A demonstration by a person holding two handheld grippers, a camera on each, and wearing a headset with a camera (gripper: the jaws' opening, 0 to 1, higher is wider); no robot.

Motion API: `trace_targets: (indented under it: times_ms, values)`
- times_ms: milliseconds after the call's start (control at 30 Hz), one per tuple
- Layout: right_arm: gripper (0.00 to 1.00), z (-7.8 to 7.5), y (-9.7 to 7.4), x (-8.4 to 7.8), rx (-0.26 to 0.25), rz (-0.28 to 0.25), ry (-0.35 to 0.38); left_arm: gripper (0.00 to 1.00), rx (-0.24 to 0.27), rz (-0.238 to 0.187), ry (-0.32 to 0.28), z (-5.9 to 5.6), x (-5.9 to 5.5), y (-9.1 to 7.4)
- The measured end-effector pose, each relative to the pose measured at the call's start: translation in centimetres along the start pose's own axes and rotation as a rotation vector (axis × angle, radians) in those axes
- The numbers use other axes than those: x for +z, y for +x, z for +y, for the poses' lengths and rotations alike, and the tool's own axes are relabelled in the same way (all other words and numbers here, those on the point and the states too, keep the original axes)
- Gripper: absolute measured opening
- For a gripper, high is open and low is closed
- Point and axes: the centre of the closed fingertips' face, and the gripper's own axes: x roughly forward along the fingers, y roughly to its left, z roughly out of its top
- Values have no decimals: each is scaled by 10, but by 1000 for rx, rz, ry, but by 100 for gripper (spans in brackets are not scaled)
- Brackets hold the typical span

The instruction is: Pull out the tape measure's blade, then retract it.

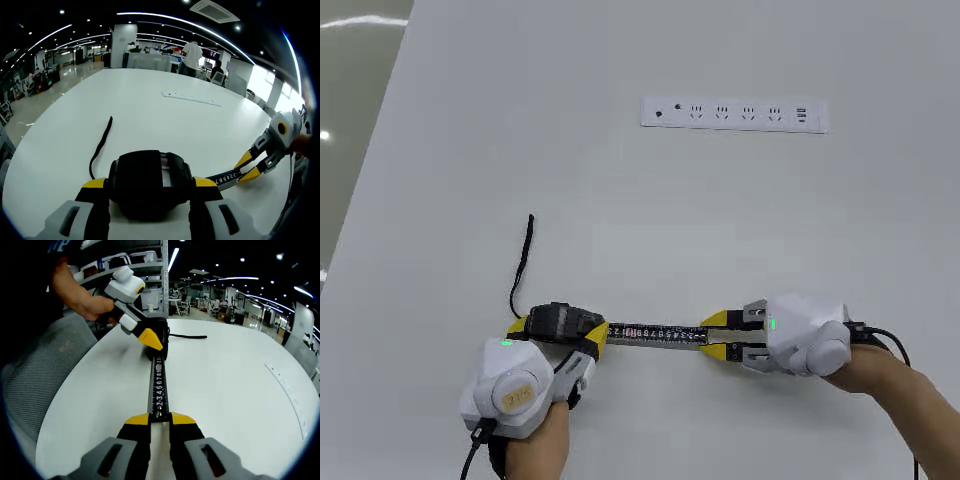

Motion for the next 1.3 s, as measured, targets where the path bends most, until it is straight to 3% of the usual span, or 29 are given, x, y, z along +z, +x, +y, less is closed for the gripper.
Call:
trace_targets:
  times_ms: [1300]
  values:
    - [12, -1, 52, 35, 12, -43, 8, 61, -1, 6, -6, 0, 0, 1]
